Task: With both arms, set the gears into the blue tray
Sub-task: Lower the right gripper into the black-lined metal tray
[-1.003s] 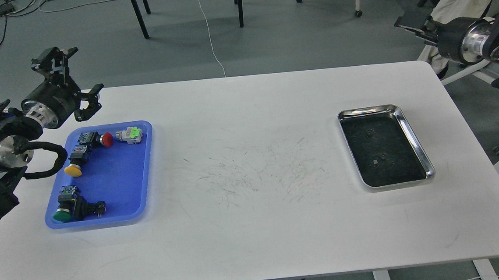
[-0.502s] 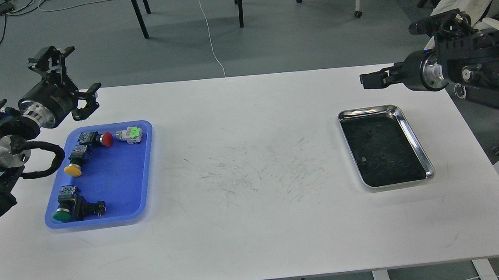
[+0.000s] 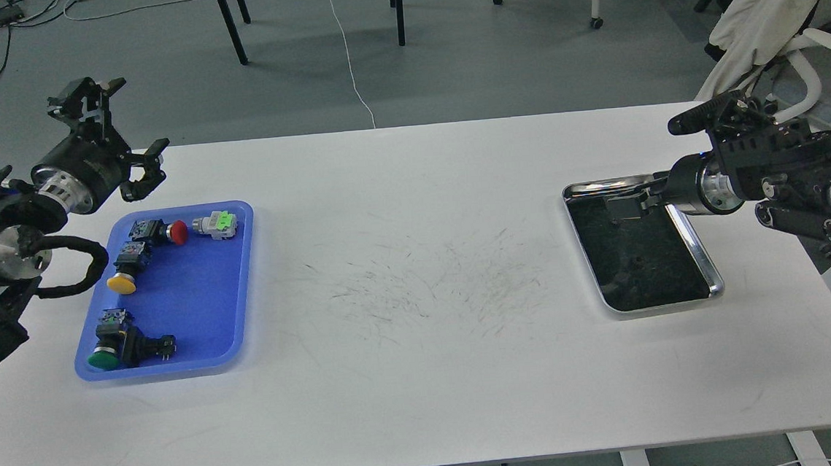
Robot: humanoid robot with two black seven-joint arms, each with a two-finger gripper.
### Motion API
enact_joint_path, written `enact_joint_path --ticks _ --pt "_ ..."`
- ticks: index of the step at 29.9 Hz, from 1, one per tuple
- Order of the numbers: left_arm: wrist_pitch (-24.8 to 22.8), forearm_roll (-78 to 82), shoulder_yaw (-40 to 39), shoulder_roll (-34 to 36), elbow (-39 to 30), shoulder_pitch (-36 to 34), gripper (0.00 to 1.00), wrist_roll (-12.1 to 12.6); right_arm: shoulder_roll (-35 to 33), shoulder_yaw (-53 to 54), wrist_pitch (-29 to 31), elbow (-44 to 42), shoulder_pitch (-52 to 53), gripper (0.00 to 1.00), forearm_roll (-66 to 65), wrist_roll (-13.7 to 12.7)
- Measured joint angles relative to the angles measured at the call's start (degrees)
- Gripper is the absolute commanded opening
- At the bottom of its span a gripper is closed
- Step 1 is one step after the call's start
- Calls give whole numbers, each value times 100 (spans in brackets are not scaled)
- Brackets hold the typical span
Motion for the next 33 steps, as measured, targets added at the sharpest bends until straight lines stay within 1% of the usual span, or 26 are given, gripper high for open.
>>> enact_joint_path --ticks 10,19,22,33 --pt "-6 0 10 18 0 0 99 -12 318 352 -269 -486 -572 93 11 -1" --pt "-7 0 15 57 9 15 99 -17 418 429 -273 -752 -839 93 7 -2" --pt "-7 0 19 59 9 16 99 -17 420 411 -263 -855 -888 89 6 5" --pt "8 0 14 52 9 18 99 -20 516 434 -285 -1074 -1090 87 5 10"
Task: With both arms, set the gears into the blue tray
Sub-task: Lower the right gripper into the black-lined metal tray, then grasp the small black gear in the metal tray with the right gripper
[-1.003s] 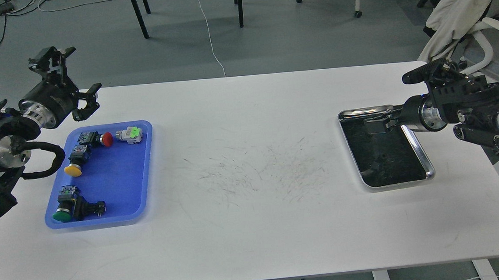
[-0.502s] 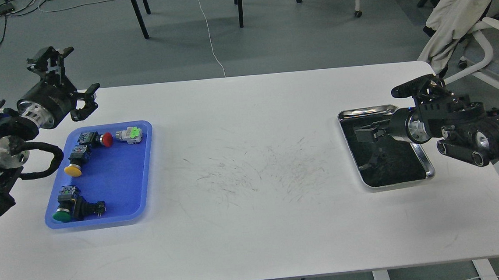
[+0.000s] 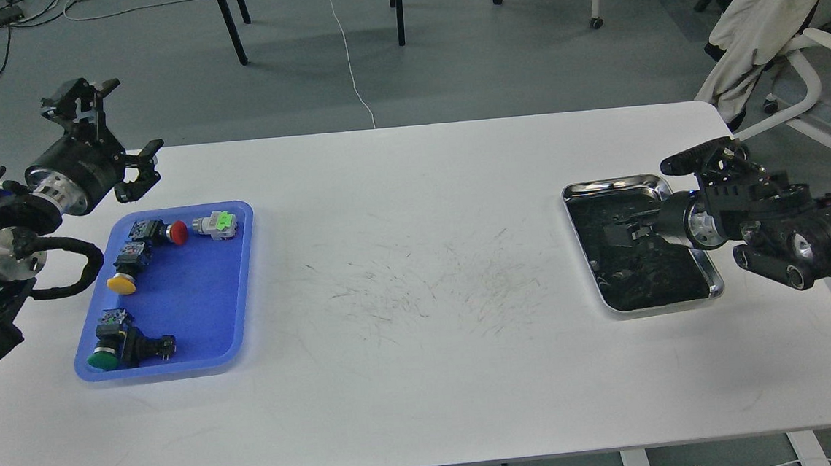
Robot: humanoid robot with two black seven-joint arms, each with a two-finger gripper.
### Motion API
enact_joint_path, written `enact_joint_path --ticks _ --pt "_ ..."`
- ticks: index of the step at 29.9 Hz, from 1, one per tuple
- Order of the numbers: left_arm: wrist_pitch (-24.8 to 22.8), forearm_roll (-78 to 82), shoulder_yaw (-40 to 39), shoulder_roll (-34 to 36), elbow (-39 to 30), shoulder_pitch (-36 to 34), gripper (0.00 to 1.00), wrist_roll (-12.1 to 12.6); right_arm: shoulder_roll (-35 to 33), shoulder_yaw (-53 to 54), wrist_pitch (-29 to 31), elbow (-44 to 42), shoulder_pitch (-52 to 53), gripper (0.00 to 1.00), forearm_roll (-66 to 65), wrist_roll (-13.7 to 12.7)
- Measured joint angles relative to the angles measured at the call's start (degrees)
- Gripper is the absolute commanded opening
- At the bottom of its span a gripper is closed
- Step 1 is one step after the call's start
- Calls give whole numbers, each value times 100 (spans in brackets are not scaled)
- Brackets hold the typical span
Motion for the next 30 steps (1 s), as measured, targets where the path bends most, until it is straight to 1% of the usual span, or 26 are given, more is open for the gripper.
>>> enact_joint_path --ticks 4,8,10,11,13,17,20,22,24,30 --pt "-3 0 3 0 1 14 99 -5 87 7 -5 -133 -67 84 0 1" --pt "-5 0 1 0 9 24 99 -14 213 9 -18 -370 -159 78 0 7" --pt "-6 0 -2 0 9 25 99 -14 256 9 -20 -426 -198 77 0 29" --pt "-6 0 -3 0 9 25 99 -14 266 9 -23 -441 -206 76 0 40" --pt "-6 0 -2 -2 9 26 99 -15 285 9 -25 -457 -219 69 1 70" --pt "-6 1 -2 -7 9 33 99 -15 307 -4 -25 -464 -227 65 0 206" --pt "-6 0 -3 -9 9 34 99 -15 309 -20 -23 -465 -235 57 0 246" --pt "-5 0 -3 -9 9 35 99 -15 309 -30 -21 -465 -248 56 0 252" --pt "-3 0 -3 -9 9 37 99 -15 309 -34 -18 -466 -254 51 -5 254" --pt "-1 0 -12 -9 9 38 99 -15 309 -56 -14 -547 -267 47 -9 254"
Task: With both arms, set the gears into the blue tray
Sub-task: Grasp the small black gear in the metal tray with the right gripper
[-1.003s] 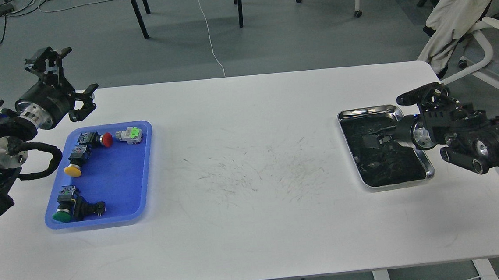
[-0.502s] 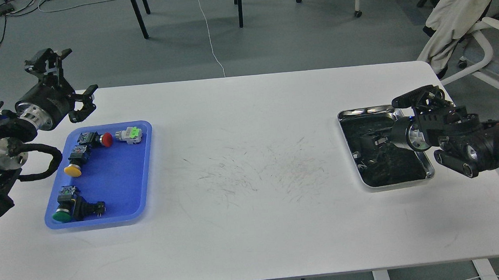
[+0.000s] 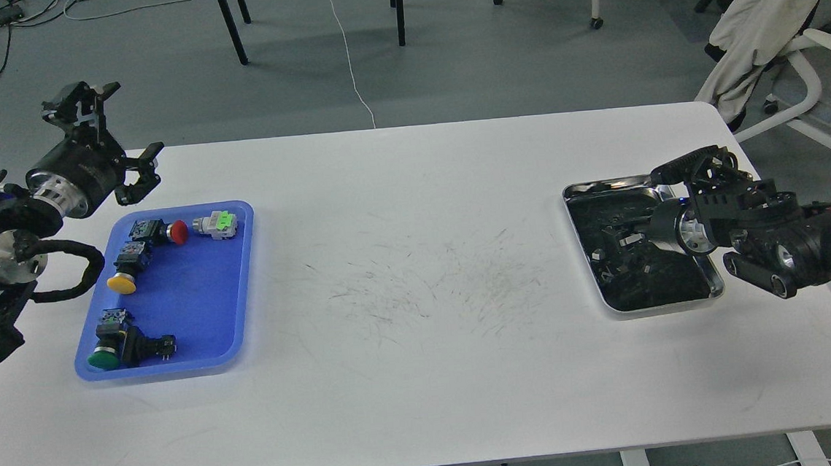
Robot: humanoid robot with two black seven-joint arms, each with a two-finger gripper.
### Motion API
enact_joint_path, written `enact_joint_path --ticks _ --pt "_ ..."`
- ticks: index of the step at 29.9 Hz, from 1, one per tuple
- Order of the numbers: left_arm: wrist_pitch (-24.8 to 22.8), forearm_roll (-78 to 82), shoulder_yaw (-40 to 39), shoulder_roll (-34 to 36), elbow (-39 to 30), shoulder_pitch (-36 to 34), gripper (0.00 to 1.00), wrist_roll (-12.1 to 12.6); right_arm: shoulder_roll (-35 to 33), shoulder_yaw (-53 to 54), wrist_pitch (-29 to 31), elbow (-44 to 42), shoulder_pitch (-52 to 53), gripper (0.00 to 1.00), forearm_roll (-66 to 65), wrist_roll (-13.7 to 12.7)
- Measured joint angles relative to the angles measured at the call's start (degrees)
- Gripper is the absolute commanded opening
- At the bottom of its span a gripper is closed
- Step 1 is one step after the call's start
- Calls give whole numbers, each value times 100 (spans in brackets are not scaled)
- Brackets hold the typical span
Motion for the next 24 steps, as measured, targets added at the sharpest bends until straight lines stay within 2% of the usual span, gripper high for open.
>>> enact_joint_path --ticks 9,24 --pt "0 0 -1 -6 0 5 99 0 13 1 -5 -56 -27 44 0 3" --pt "1 0 8 0 0 -3 99 7 54 4 -9 -54 -28 16 1 34"
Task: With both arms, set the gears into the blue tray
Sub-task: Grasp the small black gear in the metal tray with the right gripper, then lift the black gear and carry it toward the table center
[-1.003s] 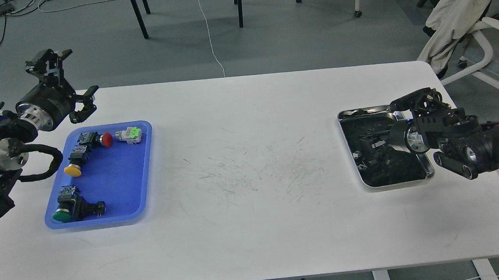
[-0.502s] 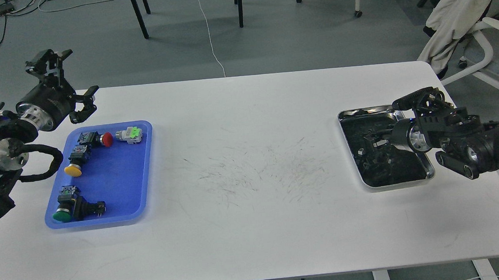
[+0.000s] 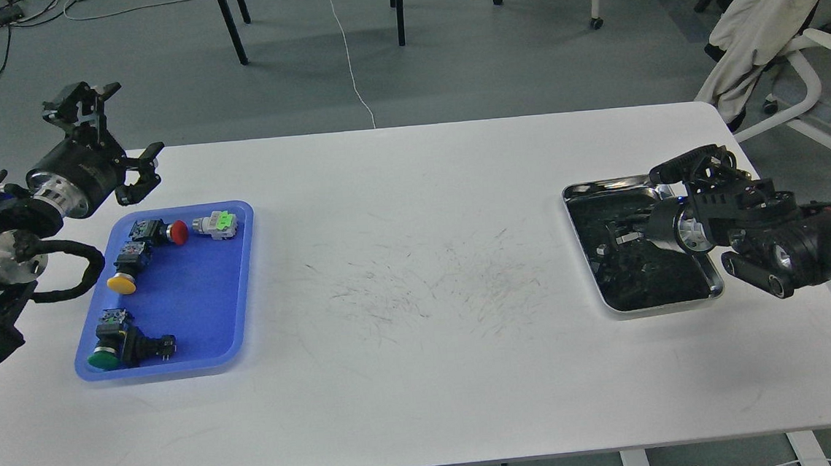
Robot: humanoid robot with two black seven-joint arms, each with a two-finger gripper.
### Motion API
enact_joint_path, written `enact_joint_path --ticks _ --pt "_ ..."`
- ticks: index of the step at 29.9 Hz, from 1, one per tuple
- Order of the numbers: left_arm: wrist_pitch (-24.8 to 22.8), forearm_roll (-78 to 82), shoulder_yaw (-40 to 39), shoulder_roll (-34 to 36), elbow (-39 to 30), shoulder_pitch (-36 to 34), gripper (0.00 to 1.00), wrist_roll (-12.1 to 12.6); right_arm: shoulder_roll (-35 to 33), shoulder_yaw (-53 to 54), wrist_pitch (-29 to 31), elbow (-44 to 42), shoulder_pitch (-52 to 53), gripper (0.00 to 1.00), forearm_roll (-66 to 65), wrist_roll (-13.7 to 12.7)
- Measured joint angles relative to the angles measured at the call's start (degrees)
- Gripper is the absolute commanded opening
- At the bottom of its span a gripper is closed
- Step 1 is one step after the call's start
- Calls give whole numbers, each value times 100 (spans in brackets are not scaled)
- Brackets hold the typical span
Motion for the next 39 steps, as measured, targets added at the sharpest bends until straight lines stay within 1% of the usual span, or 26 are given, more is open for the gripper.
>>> enact_joint_path --ticks 2,3,4,14,20,24,30,36,39 --pt "3 0 0 0 0 0 99 2 0 -1 0 0 -2 10 0 34" --pt "3 0 0 0 0 0 99 2 0 -1 2 0 -2 4 0 48" --pt "3 0 0 0 0 0 99 2 0 -1 7 0 -1 1 0 56" --pt "3 0 1 9 -2 0 99 9 13 12 26 -21 75 1 -1 86" --pt "2 -1 -1 70 -26 -1 99 19 124 107 -8 -42 494 1 35 97" --pt "2 -7 -14 142 -48 -1 99 22 181 405 -14 5 880 1 49 116" --pt "1 -9 -18 296 -73 -1 99 29 555 873 -62 61 1478 1 58 129" --pt "-7 -19 -26 450 -159 14 99 29 1220 1287 -444 345 1892 1 61 131" --pt "-7 -25 -27 491 -173 16 99 29 1527 1347 -754 571 2022 1 49 129"
